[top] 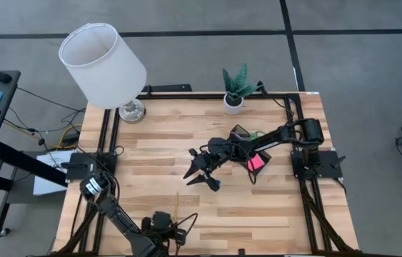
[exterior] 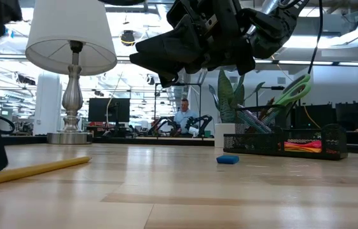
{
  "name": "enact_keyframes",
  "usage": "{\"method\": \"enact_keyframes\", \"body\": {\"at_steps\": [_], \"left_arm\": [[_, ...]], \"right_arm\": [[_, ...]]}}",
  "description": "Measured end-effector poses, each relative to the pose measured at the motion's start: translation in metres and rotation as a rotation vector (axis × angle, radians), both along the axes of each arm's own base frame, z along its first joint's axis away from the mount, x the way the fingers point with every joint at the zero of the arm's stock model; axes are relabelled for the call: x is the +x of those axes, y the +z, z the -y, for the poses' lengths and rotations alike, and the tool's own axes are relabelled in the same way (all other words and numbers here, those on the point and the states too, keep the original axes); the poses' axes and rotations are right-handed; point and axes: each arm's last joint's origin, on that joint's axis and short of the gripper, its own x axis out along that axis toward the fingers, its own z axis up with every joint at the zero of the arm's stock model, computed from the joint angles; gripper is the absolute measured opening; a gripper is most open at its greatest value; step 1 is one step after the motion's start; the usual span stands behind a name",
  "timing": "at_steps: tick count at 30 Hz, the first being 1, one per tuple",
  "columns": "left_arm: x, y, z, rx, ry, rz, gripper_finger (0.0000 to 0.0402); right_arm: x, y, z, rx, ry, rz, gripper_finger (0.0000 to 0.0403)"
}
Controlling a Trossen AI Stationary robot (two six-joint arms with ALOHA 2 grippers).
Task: Pick and place office supplies into organizer
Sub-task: Put the yellow pencil into the desk organizer
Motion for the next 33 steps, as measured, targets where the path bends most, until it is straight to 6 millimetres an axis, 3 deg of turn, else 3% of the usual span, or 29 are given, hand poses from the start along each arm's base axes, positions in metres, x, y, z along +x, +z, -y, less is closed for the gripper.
{"method": "enact_keyframes", "body": {"at_steps": [18, 33], "left_arm": [[0.012, 0.000, -0.011, 0.009, -0.129, -0.150, 0.0116], [0.008, -0.006, -0.016, 0.168, -0.056, -0.044, 0.0116]], "right_arm": [[0.000, 0.000, 0.000, 0.000, 0.000, 0.000, 0.0127], [0.000, 0.000, 0.000, 0.000, 0.000, 0.000, 0.0127]]}}
